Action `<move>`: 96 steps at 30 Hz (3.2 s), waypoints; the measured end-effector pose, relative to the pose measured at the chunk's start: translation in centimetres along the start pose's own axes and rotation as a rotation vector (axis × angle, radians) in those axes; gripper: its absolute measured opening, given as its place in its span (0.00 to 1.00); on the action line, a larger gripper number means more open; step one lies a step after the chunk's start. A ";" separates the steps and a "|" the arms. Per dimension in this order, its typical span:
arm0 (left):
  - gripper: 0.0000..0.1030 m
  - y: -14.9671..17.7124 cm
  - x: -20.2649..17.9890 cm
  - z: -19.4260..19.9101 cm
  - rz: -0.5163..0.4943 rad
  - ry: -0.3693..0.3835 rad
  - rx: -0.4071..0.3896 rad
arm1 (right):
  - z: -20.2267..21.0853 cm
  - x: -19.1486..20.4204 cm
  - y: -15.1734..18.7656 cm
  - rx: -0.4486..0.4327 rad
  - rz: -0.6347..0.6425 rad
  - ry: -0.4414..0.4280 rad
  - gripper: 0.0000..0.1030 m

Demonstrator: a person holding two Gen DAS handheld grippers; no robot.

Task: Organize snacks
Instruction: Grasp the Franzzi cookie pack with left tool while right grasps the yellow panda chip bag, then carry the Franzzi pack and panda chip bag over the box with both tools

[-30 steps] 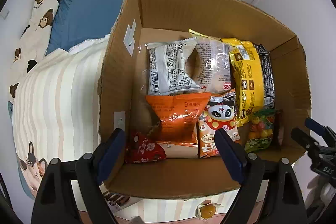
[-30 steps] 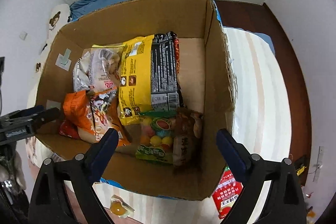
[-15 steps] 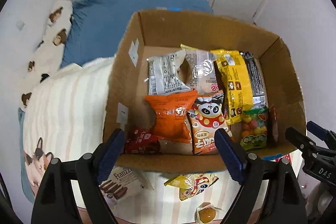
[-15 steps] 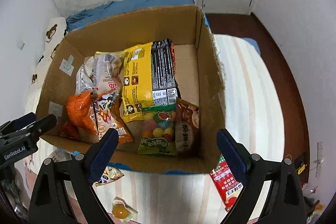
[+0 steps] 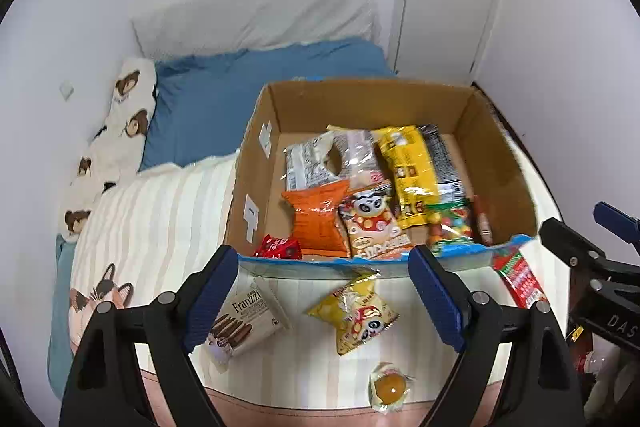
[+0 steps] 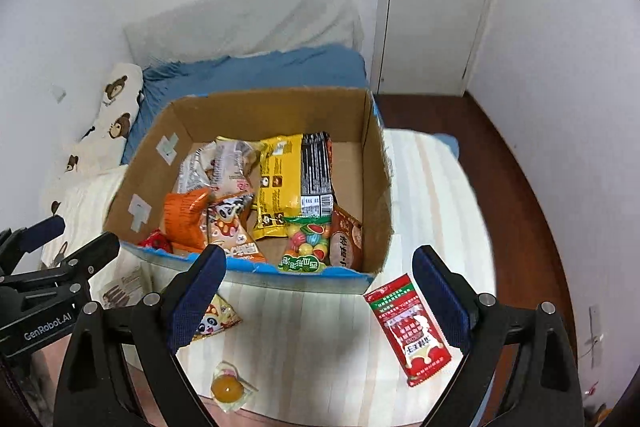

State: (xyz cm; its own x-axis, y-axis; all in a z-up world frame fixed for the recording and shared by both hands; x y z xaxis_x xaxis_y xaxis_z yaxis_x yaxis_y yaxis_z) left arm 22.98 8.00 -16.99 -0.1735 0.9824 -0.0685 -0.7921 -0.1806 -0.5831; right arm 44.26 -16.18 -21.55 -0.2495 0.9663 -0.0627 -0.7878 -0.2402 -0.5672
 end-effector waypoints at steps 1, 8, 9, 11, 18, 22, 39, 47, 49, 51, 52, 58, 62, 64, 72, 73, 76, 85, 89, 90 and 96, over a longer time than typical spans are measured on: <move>0.85 0.0 0.0 0.8 -0.002 -0.002 -0.017 | 0.8 0.1 0.1 -0.011 0.001 -0.002 0.94; 0.85 0.2 -0.2 5.0 0.003 0.021 -0.094 | 5.4 0.9 0.6 -0.073 -0.007 -0.024 0.94; 0.85 0.3 -0.3 5.5 0.004 0.026 -0.103 | 6.1 0.9 0.6 -0.082 -0.014 -0.030 0.94; 0.85 0.4 -0.4 6.4 -0.001 0.031 -0.119 | 7.1 0.9 0.8 -0.095 -0.027 -0.037 0.94; 0.85 1.3 -0.9 7.9 -0.008 0.040 -0.140 | 9.5 1.1 1.0 -0.126 -0.049 -0.057 0.94; 0.85 1.5 -0.8 8.1 0.004 0.049 -0.135 | 10.1 1.1 1.4 -0.124 -0.066 -0.076 0.94; 1.00 8.4 9.4 -3.6 -0.031 -0.102 0.154 | -7.4 9.9 9.9 0.242 -0.104 -0.297 0.94; 1.00 10.2 10.7 -10.0 -0.370 -0.206 0.277 | -15.4 14.9 10.0 0.317 0.054 -0.328 0.94; 1.00 9.8 10.2 -11.6 -0.459 -0.208 0.290 | -16.9 15.8 10.2 0.328 0.089 -0.331 0.93; 1.00 9.8 9.6 -13.4 -0.520 -0.170 0.329 | -17.7 16.0 10.5 0.348 0.081 -0.336 0.85; 1.00 10.0 9.2 -14.4 -0.548 -0.144 0.357 | -17.9 15.8 10.8 0.357 0.073 -0.331 0.63; 0.60 11.7 7.9 -17.4 -0.586 -0.011 0.426 | -16.8 13.5 13.1 0.450 -0.044 -0.346 0.56; 0.60 12.6 8.5 -16.6 -0.407 0.011 0.468 | -15.8 13.1 14.0 0.503 -0.123 -0.403 0.68; 0.60 13.9 9.6 -16.0 -0.244 -0.001 0.532 | -15.7 12.9 13.7 0.485 -0.136 -0.403 0.81; 0.61 19.1 11.9 -13.6 0.171 0.040 0.644 | -17.0 14.5 15.6 0.540 -0.032 -0.283 0.55; 0.62 19.6 11.8 -13.4 0.179 0.055 0.649 | -16.5 14.4 15.7 0.532 -0.038 -0.285 0.52; 0.62 20.2 11.7 -13.3 0.163 0.064 0.663 | -15.3 12.8 16.1 0.516 -0.057 -0.261 0.50; 0.62 23.4 8.8 -11.3 0.102 0.040 0.637 | -9.2 5.5 18.9 0.470 -0.135 -0.187 0.50; 0.56 25.8 7.7 -9.2 0.092 0.038 0.623 | -7.8 3.7 23.7 0.525 -0.168 -0.191 0.50; 0.56 26.6 7.2 -8.7 0.090 0.040 0.627 | -7.6 4.0 25.0 0.539 -0.173 -0.197 0.50; 0.57 33.0 4.1 -6.3 0.032 0.056 0.693 | -8.5 5.8 29.8 0.618 -0.229 -0.242 0.51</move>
State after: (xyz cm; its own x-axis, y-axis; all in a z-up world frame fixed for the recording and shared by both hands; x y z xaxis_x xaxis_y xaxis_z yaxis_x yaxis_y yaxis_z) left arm -0.21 6.41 -41.59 -0.1877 0.9736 -0.1297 -0.9812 -0.1798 0.0702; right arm 24.13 -17.00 -45.79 -0.1012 0.9683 0.2282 -0.9933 -0.1110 0.0306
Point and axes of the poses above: each gripper's, at about its wrist camera, not at the fingertips, and z roughly against the way its jaws point, x to its left, y to its underside, the point moved 10 cm from there along -z, roughly the way its jaws point, and after that the axes turned 7 degrees about z, right-handed, at the moved point
